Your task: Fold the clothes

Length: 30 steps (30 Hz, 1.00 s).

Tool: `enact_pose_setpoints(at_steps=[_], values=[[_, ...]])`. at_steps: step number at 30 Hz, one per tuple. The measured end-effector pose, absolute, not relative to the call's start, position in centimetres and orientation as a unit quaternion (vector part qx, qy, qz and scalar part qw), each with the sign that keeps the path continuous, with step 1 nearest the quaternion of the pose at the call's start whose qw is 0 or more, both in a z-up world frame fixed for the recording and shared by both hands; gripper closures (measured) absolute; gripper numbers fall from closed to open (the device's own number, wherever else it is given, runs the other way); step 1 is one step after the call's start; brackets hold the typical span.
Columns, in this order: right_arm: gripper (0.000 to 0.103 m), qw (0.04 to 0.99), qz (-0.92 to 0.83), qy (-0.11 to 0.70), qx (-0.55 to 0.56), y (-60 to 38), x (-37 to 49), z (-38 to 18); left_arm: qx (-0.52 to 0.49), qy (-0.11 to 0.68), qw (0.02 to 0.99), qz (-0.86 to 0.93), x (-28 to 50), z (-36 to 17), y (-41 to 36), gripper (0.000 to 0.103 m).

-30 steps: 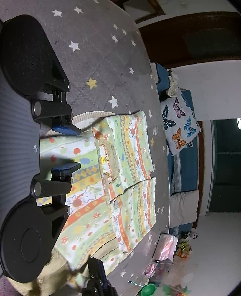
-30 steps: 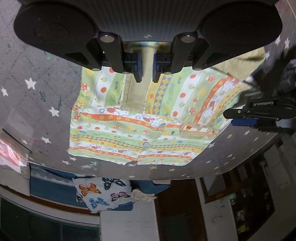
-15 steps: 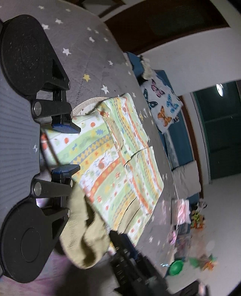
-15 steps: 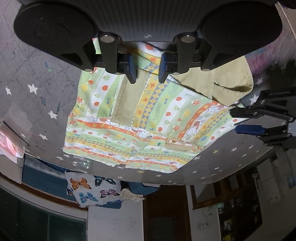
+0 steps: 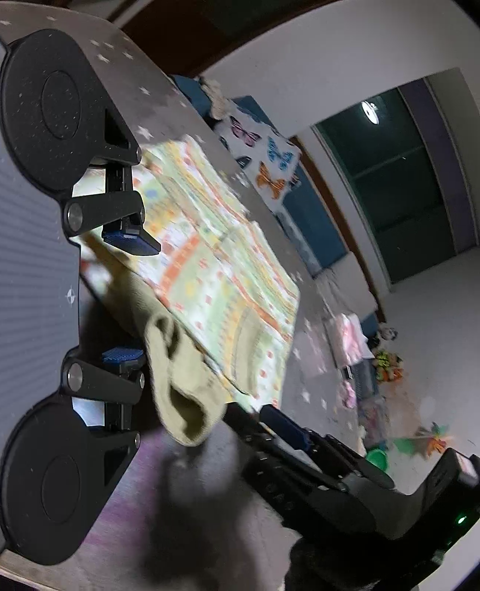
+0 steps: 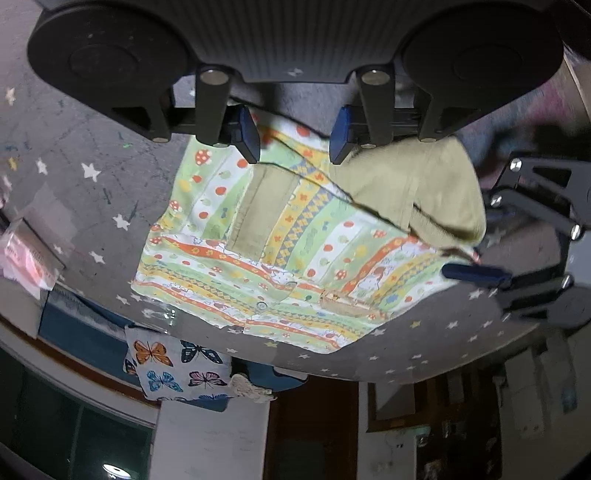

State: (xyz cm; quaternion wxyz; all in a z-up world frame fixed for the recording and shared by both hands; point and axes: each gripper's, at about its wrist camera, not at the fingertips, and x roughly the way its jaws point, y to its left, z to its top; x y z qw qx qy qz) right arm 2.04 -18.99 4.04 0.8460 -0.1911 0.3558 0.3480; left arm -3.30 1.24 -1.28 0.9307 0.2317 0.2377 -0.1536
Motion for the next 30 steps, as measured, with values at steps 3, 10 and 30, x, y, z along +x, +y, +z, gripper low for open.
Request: enact_pose_setpoints(at_steps=[3,10,30], values=[[0.051,0.841,0.358,0.342,-0.219,-18.9,1.1,4.1,0.208,0.237,0.934,-0.166,-2.5,-0.9,1.2,0.074],[0.05,0.834,0.381,0.302,-0.261,-17.4,0.3,3.9,0.148,0.251,0.943,-0.163,-0.1,0.3,2.3,0.094],[0.091,0.839,0.392,0.335,-0.173,-16.6,4.3,4.1,0.131,0.265,0.943,-0.152,-1.5,0.9,5.0,0.059]])
